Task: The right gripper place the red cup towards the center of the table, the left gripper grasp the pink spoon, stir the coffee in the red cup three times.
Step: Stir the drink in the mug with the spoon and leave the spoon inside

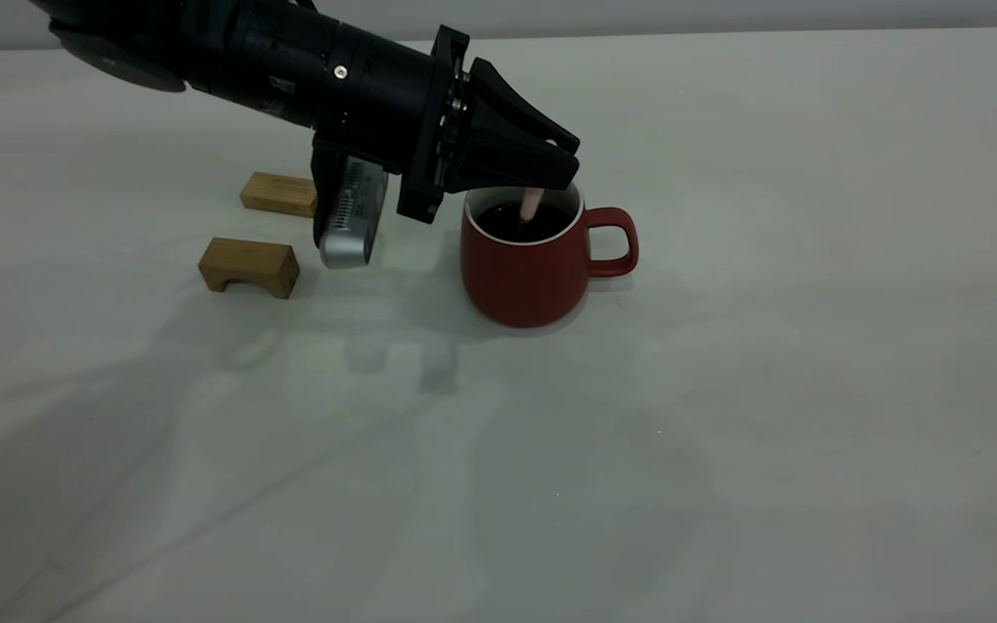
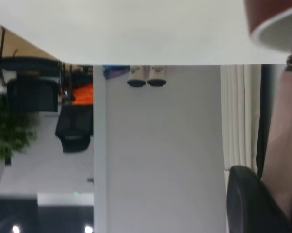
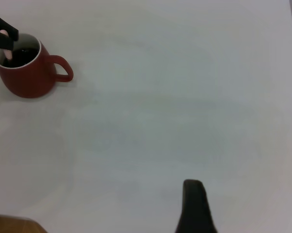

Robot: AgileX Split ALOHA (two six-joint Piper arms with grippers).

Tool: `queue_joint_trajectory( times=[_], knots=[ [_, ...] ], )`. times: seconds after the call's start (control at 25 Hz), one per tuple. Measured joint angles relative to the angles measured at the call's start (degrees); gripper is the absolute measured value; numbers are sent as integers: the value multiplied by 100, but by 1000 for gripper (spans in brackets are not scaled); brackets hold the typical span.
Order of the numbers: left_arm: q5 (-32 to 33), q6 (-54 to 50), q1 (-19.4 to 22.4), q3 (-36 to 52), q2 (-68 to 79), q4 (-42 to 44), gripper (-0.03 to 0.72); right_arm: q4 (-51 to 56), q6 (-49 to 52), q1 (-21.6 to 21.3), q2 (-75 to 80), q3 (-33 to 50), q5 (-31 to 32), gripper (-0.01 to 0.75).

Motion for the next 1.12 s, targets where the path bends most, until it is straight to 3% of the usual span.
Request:
queue_joint_trajectory(
  times=[0.2, 0.56, 0.64, 0.96, 1.12],
  knots=[
    [-314, 996, 16, 0, 0, -491, 153, 0, 0, 0, 0, 0, 0, 582],
    [-301, 1024, 11, 0, 0, -346, 168, 0, 0, 0, 0, 0, 0, 582],
    [-301, 1024, 11, 0, 0, -242, 205, 0, 0, 0, 0, 0, 0, 582],
    [-301, 968, 11, 0, -7, 48, 477, 0, 0, 0, 0, 0, 0, 582],
    [-319, 929, 48, -36, -308, 658, 589, 0, 0, 0, 0, 0, 0, 582]
  ],
)
